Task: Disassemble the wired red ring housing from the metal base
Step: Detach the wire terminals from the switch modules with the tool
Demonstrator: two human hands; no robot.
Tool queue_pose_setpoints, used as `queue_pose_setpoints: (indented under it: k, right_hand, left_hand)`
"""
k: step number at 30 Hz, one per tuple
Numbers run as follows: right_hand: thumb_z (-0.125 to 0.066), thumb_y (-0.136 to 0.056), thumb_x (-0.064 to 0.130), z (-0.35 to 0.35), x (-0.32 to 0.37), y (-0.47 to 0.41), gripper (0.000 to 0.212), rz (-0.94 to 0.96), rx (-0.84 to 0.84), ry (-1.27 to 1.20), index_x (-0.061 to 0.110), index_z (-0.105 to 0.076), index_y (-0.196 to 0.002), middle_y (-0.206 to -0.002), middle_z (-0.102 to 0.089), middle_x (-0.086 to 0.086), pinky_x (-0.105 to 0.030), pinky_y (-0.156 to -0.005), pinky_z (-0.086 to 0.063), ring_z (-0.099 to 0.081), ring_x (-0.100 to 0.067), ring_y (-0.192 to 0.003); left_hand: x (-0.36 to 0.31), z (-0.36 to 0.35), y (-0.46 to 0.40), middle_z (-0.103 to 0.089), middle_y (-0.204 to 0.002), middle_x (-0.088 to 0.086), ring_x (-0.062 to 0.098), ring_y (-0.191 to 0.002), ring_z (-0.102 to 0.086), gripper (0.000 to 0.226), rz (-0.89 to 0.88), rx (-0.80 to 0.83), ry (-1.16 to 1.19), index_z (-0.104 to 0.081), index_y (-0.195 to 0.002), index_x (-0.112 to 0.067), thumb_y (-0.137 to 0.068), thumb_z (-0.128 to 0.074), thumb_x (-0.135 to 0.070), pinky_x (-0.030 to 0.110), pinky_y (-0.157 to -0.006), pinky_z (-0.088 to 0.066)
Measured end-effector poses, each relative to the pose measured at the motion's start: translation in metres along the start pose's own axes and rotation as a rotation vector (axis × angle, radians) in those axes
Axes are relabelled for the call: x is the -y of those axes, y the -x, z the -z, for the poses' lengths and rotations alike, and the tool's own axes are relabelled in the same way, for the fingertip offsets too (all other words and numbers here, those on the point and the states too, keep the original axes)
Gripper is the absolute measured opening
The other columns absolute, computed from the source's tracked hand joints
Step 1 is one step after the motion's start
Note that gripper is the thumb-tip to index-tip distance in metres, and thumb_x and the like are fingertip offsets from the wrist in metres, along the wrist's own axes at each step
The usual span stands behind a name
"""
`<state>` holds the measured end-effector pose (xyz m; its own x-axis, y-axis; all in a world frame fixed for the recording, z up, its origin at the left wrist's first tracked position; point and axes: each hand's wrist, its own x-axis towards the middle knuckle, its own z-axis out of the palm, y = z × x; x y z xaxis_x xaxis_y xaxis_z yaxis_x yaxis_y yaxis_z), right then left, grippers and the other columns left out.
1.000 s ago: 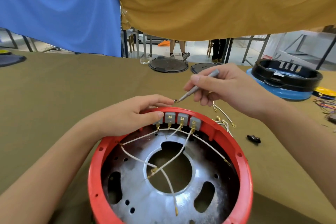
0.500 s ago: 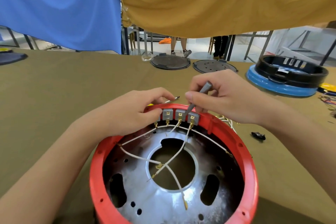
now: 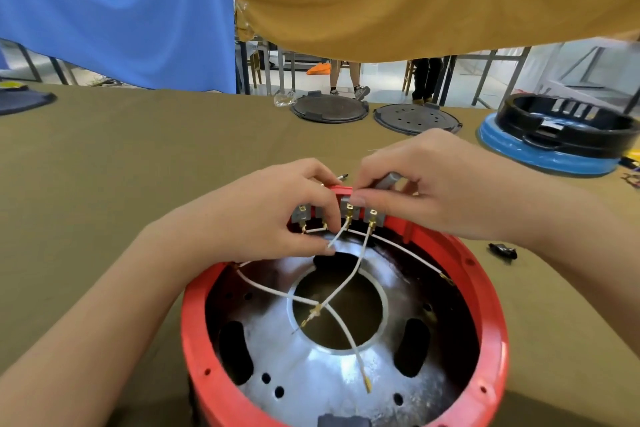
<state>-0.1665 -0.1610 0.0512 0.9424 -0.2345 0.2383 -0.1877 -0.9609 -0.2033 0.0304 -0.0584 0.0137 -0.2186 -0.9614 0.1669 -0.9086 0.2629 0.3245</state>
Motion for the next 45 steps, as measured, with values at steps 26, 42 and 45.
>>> queue_pose_setpoints:
  k: [26, 42, 45]
  right_hand:
    - [-0.058, -0.087, 0.052, 0.001, -0.014, -0.006, 0.024, -0.137, -0.049, -0.27, 0.033, -0.071, -0.081, -0.074, -0.07, 0.012, -0.045, -0.074, -0.055, -0.066, -0.014, -0.07]
    - [-0.045, -0.084, 0.062, 0.0, -0.005, 0.001, 0.042, -0.042, 0.018, 0.031, 0.034, -0.072, -0.099, -0.085, -0.064, 0.014, -0.021, -0.07, -0.05, -0.06, -0.003, -0.078]
    - [-0.051, -0.085, 0.06, 0.0, -0.008, -0.002, 0.033, -0.112, -0.015, -0.134, 0.035, -0.072, -0.09, -0.077, -0.07, 0.012, -0.039, -0.07, -0.055, -0.067, -0.018, -0.071]
  left_hand:
    - [0.002, -0.003, -0.003, -0.053, -0.13, -0.011, 0.004, -0.116, -0.055, 0.021, -0.096, -0.1, 0.062, -0.077, -0.095, -0.039, -0.075, -0.082, -0.04, 0.041, -0.1, -0.046]
    - [0.005, -0.003, -0.004, -0.051, -0.13, -0.014, 0.004, -0.119, -0.053, 0.027, -0.096, -0.092, 0.06, -0.076, -0.103, -0.037, -0.077, -0.078, -0.046, 0.04, -0.101, -0.045]
    - [0.006, -0.004, -0.004, -0.051, -0.129, -0.015, 0.003, -0.118, -0.053, 0.026, -0.096, -0.093, 0.061, -0.076, -0.102, -0.039, -0.077, -0.077, -0.047, 0.039, -0.101, -0.045]
